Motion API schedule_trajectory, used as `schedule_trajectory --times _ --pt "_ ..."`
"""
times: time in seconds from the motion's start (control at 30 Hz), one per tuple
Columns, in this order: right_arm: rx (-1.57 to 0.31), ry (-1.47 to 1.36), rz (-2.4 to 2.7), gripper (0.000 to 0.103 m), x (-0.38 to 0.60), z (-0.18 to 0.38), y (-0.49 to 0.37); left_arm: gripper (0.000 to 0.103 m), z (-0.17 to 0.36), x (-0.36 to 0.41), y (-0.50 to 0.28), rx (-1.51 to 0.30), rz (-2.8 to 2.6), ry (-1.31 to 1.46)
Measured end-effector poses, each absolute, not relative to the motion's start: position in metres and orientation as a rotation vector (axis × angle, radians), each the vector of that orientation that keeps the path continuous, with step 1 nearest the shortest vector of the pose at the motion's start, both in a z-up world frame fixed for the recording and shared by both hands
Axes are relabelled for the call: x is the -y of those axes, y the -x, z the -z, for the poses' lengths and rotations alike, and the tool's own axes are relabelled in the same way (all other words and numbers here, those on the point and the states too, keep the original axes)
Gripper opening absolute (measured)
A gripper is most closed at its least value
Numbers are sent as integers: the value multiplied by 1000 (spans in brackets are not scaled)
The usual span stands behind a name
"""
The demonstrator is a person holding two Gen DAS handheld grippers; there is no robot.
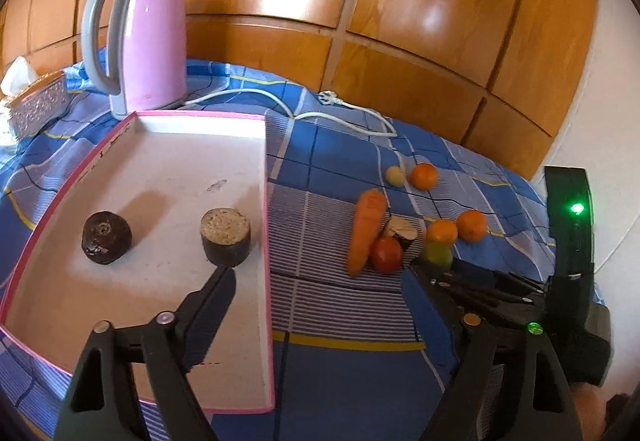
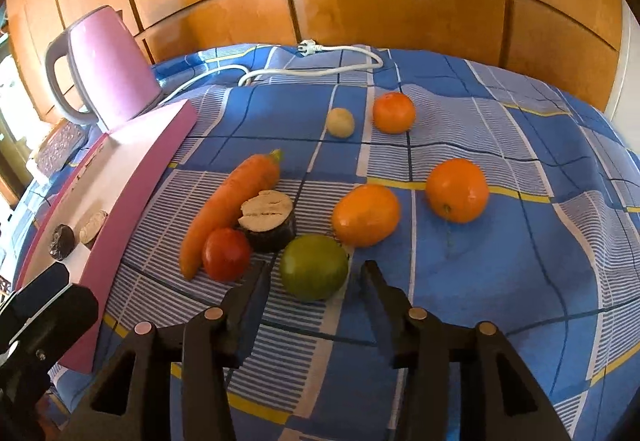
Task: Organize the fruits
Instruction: 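Open and withdraw both tools from the tray back toward the produce, then grasp the orange carrot with the left tool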
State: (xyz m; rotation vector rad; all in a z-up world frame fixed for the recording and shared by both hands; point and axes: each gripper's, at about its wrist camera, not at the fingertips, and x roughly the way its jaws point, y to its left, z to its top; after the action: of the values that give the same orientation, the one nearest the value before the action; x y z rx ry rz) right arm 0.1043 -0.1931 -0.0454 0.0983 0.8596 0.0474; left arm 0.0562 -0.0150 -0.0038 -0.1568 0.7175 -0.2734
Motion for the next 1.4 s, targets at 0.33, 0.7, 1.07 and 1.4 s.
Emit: schedule_trajectory --times 0.33,0.7,1.07,1.4 --pt "-855 -80 -67 34 193 45 -102 40 0 37 -69 -727 334 70" --pt "-863 -104 -90 34 196 44 -101 36 6 62 -127 -866 393 124" --pt "-860 -78 -60 34 199 44 -106 37 13 91 -171 -921 419 96" --pt "-864 -91 -61 34 199 44 -106 35 34 98 -207 -1000 407 120"
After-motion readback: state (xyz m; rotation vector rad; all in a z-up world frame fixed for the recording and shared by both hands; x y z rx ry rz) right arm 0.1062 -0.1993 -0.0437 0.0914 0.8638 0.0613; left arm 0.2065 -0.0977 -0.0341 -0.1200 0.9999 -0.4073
